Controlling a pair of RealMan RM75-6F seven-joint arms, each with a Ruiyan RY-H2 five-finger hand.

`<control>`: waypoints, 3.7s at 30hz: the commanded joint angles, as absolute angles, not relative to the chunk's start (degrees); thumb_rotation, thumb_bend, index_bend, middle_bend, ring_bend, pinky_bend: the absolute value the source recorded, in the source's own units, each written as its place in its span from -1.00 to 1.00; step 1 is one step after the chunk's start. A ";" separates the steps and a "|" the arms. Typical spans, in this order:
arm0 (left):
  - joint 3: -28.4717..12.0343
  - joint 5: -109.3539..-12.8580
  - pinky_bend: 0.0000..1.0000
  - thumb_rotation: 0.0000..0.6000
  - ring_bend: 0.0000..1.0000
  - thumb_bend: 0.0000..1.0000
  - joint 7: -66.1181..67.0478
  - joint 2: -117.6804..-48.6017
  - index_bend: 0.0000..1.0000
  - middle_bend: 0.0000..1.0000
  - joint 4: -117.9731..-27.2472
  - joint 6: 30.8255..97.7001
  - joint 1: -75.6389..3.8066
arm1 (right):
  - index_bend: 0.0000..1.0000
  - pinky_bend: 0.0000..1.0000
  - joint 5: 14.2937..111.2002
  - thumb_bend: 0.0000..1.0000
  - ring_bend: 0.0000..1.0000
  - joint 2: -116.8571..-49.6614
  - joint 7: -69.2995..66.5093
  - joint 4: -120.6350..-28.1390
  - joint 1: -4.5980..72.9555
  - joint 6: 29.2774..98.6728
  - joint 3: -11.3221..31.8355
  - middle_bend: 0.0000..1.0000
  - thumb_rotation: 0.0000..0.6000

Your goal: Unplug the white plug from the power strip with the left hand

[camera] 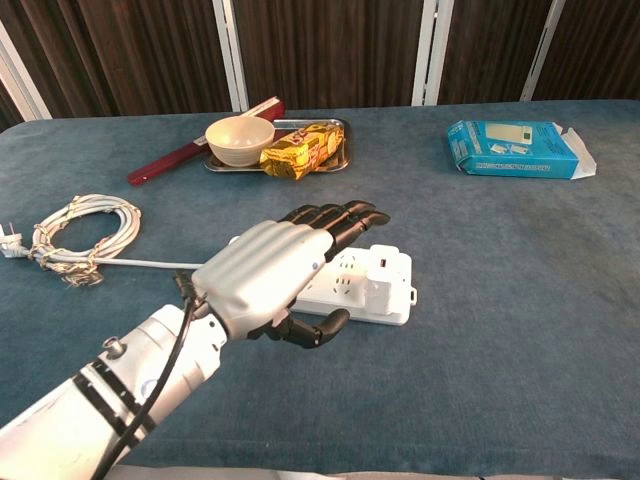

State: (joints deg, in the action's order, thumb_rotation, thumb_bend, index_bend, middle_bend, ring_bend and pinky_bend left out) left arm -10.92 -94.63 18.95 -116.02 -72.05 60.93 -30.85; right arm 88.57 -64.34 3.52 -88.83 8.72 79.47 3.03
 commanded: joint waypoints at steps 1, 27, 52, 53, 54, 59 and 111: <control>-12.29 -92.04 -0.85 1.00 -1.00 -0.20 19.37 -118.01 -1.00 -1.00 -70.05 59.26 -32.75 | -1.00 -1.00 88.24 -0.58 -1.00 -64.17 3.36 -88.95 8.90 79.21 3.14 -1.00 1.00; -11.29 -87.92 -0.81 1.00 -1.00 -0.24 26.70 -129.23 -1.00 -1.00 -56.54 62.17 -38.80 | -1.00 -1.00 86.95 -0.58 -1.00 -61.21 0.33 -90.08 8.47 79.37 2.77 -1.00 1.00; -9.66 -84.01 -0.40 1.00 -0.67 -0.25 22.49 -130.00 -0.76 -0.66 -54.04 64.78 -41.09 | -1.00 -1.00 86.92 -0.58 -1.00 -60.55 0.27 -90.30 8.03 79.81 2.40 -1.00 1.00; -9.66 -83.83 -0.40 1.00 -0.67 -0.25 22.26 -130.00 -0.76 -0.66 -54.16 64.78 -41.12 | -1.00 -1.00 86.94 -0.58 -1.00 -60.51 0.24 -90.32 7.99 79.88 2.38 -1.00 1.00; -9.66 -83.61 -0.40 1.00 -0.67 -0.25 21.90 -130.00 -0.76 -0.65 -54.34 64.70 -41.17 | -1.00 -1.00 86.98 -0.58 -1.00 -60.47 0.22 -90.32 7.95 79.95 2.37 -1.00 1.00; -9.39 -83.58 -0.37 1.00 -0.64 -0.24 18.95 -130.00 -0.72 -0.58 -55.02 65.09 -40.98 | -1.00 -1.00 87.19 -0.58 -1.00 -60.41 0.29 -90.41 7.88 80.06 2.24 -1.00 1.00; -6.99 -87.51 -0.17 1.00 -0.40 0.03 13.69 -119.64 -0.32 -0.19 -68.93 70.48 -36.95 | -0.74 -1.00 107.67 -0.04 -1.00 -87.64 -8.81 -60.77 29.63 72.20 -3.38 -0.69 1.00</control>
